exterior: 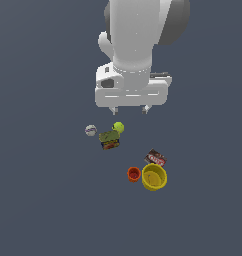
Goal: Pick up a designated object from a clutter of objects.
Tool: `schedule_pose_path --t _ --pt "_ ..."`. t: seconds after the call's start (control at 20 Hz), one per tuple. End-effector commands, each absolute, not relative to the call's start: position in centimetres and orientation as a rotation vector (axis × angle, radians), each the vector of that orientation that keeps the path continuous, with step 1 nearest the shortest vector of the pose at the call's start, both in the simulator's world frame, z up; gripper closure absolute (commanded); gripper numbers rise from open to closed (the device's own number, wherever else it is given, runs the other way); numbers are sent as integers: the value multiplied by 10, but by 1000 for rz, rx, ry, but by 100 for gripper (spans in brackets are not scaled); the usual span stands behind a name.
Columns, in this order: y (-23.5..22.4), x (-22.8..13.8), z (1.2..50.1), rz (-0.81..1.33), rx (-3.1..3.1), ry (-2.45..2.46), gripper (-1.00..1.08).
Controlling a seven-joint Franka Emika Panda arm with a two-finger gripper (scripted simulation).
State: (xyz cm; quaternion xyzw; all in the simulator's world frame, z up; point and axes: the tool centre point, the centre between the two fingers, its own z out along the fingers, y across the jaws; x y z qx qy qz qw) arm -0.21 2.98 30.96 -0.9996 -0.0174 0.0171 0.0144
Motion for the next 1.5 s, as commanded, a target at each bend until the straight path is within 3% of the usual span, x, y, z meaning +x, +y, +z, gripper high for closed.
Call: schedule_pose_path --t 0.0,0.75,1.45 --pt "30 -2 310 54 -3111 -56 -92" --pt "17 -21 251 43 -3116 191 -92" --pt "-5 -90 146 19 -3059 693 -92"
